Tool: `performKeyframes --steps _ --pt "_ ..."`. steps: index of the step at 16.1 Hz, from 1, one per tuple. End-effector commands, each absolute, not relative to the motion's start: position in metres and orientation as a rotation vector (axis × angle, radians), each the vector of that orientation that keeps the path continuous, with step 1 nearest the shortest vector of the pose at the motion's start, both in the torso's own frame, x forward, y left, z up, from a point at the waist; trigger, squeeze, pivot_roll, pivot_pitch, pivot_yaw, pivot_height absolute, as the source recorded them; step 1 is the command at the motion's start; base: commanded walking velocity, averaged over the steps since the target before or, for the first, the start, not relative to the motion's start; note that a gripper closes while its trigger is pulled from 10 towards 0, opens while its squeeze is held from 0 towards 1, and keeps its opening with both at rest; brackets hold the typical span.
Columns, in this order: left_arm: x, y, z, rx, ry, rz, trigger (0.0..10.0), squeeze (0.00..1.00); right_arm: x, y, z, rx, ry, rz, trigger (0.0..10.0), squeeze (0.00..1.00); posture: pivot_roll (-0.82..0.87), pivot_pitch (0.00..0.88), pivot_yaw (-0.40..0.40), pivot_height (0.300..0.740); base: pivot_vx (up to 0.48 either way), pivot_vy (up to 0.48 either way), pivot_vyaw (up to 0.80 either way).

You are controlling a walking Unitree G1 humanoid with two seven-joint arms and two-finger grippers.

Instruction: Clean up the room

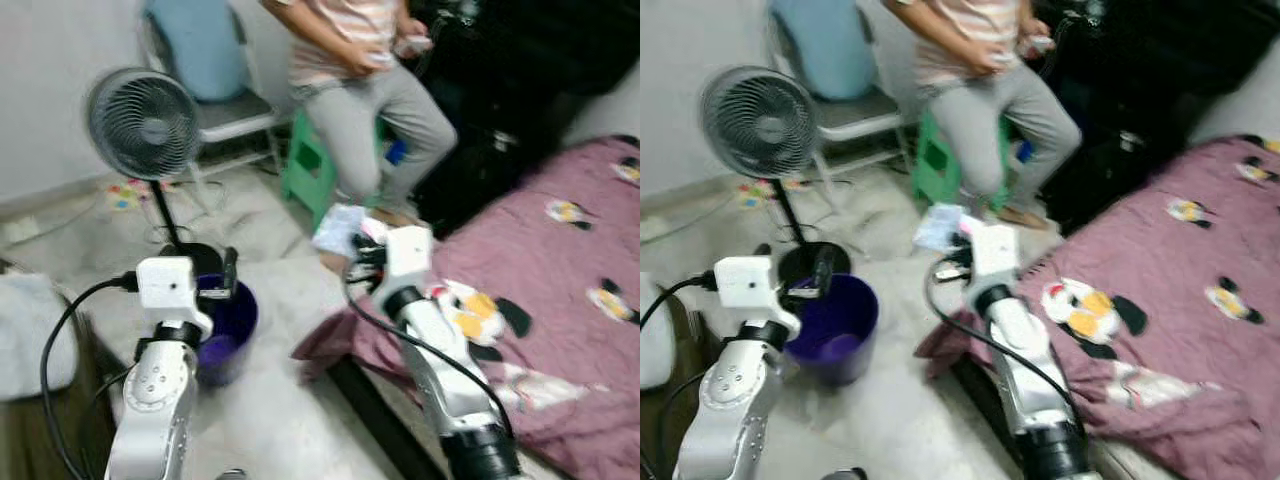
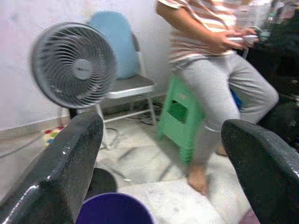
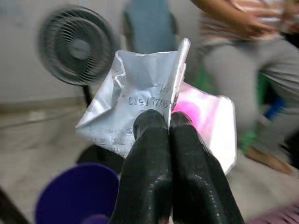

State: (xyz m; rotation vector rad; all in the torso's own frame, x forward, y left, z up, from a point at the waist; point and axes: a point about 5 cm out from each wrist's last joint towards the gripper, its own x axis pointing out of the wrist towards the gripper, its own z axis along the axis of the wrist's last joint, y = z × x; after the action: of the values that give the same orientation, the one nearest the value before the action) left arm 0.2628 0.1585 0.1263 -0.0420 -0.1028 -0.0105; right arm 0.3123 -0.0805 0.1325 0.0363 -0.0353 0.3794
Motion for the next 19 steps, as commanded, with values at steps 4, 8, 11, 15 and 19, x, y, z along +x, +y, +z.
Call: performKeyframes --steps 4,8,11,15,19 --pt "0.2634 0.1513 0.1322 -0.059 -0.129 -0.056 10.0 0.0 0.3142 -0.0855 0.1319 0.025 -0.029 0.358 10.0 0.0 -0.02 0.075 -0.082 0.74 0.307 0.0 0.0" --pt "0.264 0.1488 0.1322 -0.06 -0.131 -0.07 10.0 0.0 0.3144 -0.0876 0.1316 0.02 -0.029 0.351 10.0 0.0 -0.02 0.075 -0.078 0.74 0.327 0.0 0.0" --pt "0.2655 0.1491 0.1319 -0.061 -0.128 -0.063 10.0 0.0 0.3134 -0.0858 0.1315 0.019 -0.029 0.355 10.0 0.0 -0.02 0.076 -0.078 0.74 0.279 0.0 0.0" --pt "0.2675 0.1519 0.1298 -0.046 -0.116 -0.02 10.0 0.0 0.3158 -0.0858 0.1322 0.038 -0.026 0.346 10.0 0.0 -0.02 0.075 -0.079 0.74 0.0 0.0 0.41" --pt "0.2676 0.1509 0.129 -0.047 -0.111 -0.012 10.0 0.0 0.3153 -0.0863 0.1314 0.021 -0.03 0.349 10.0 0.0 -0.02 0.079 -0.074 0.74 0.0 0.0 0.0"
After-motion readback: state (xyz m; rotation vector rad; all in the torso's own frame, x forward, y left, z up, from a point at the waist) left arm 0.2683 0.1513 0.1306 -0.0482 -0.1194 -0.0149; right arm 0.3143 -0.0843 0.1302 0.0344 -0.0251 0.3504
